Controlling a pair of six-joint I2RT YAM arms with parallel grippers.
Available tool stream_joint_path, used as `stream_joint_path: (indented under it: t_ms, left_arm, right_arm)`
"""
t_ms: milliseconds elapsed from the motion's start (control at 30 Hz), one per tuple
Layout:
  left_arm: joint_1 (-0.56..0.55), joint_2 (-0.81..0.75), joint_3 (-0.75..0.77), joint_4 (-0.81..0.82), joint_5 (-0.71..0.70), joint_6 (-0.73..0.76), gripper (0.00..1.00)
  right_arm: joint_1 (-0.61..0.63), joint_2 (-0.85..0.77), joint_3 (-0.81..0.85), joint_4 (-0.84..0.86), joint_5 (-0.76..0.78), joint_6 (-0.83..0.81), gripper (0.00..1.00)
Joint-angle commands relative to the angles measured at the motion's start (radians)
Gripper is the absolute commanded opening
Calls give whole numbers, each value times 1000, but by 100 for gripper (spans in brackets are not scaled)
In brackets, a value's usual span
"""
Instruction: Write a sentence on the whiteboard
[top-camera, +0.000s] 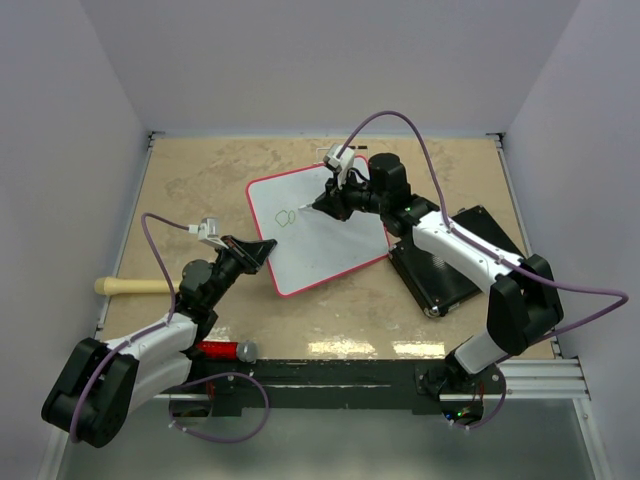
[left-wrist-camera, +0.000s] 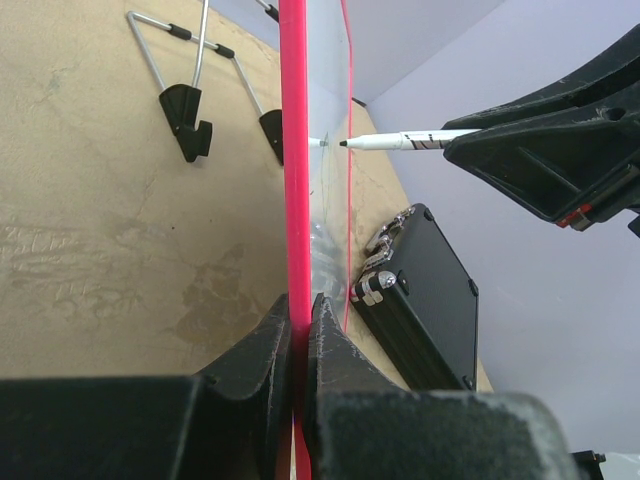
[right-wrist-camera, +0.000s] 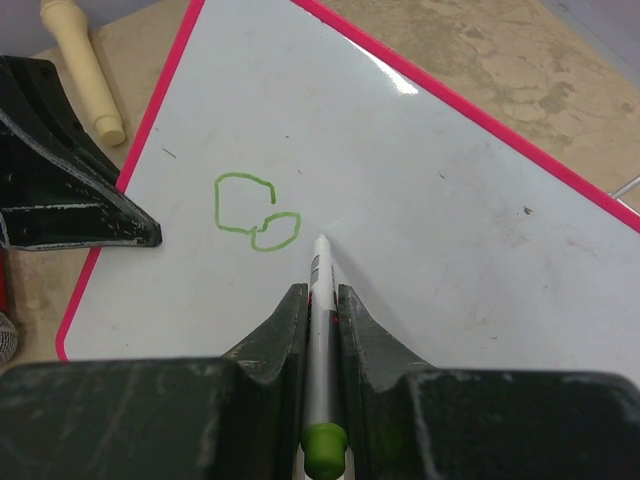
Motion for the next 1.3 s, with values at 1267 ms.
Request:
stream_joint_path:
  t_ms: [1267]
  left_arm:
    - [-6,24,-3,-3,57,137,0]
  right_arm:
    - [10,-10,-46,-35,-76,-53,0]
